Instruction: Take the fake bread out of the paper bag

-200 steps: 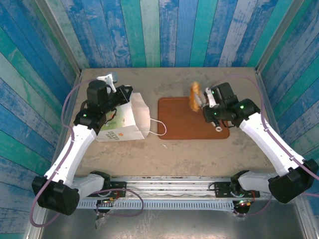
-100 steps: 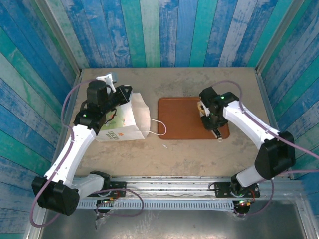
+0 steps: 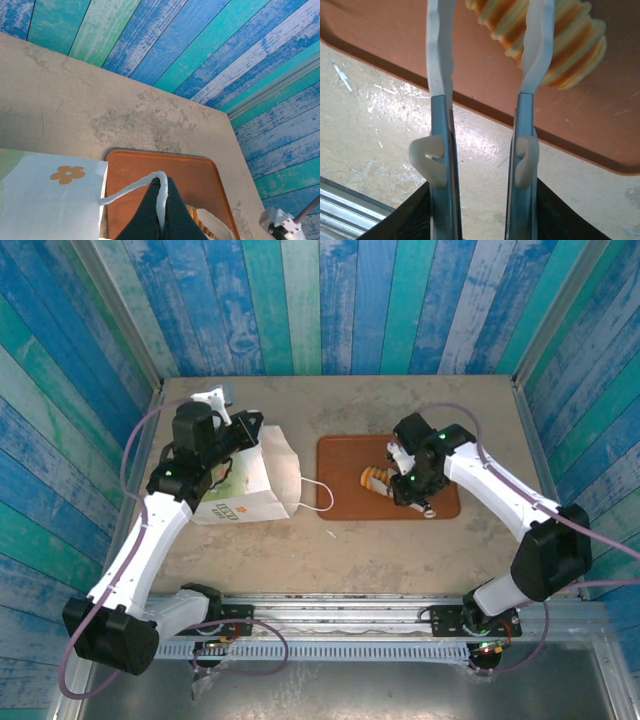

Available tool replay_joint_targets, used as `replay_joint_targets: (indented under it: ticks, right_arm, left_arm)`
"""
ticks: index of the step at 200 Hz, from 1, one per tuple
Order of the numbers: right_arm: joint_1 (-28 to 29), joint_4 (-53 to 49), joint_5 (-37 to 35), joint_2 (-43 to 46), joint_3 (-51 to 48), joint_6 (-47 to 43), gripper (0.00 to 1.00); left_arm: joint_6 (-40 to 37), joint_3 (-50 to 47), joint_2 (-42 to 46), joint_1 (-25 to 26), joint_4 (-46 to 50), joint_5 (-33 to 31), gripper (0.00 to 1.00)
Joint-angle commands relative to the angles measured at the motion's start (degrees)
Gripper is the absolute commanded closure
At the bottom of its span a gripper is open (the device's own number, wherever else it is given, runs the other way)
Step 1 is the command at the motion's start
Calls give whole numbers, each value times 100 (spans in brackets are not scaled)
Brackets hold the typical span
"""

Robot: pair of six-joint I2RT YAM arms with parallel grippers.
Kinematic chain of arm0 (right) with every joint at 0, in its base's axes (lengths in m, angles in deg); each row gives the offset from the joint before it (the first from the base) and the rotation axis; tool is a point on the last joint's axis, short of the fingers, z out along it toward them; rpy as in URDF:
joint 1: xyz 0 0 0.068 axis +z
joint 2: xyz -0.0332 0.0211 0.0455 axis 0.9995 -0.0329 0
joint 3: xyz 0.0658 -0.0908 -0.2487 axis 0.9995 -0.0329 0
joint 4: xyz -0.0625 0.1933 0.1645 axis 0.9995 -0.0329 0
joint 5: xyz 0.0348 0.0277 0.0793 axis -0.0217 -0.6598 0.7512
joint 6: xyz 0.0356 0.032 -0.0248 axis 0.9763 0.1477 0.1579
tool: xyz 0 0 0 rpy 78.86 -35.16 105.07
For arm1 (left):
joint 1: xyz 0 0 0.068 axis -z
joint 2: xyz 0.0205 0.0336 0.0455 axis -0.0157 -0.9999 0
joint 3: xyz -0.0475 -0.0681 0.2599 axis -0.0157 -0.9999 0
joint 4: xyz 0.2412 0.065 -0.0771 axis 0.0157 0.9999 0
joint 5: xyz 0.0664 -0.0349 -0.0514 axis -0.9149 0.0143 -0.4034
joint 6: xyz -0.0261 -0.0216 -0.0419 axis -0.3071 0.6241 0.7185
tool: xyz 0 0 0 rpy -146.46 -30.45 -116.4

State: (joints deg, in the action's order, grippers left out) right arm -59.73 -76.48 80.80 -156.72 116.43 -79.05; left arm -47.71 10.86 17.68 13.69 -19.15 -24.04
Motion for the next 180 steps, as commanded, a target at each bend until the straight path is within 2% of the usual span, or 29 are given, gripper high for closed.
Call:
replay_joint_targets:
  ticks: [1,21,37,96,121,155,180]
  right_arm:
    - [-228,-151,-36,144,193,-277,52]
    - [-357,-375,197,33,336,-703,44]
    - [-360,-661,83,-168,551,-968,41]
    - [-360,-1046,-304,-740,1163,-1457,35]
    - [-340,-1214,-767,-1140,1255,-1492,35]
    - [-281,-1210,-572,-1342,1330,-1547,35]
    - [-281,-1157,-813,-1347,1309,-1448,43]
  left_arm:
    - [-79,-25,183,10,-57,-7,100]
    - [-114,-7,199,10,-4,-40,100]
    - [-133,-7,224,13,14,-90,100]
    - [-83,-29,221,14,-13,-87,100]
    - [-88,-22,208,10,-15,-94,100]
    - [-108,10,233,9,30,-93,100]
    - [-114,4,266,13,40,-139,100]
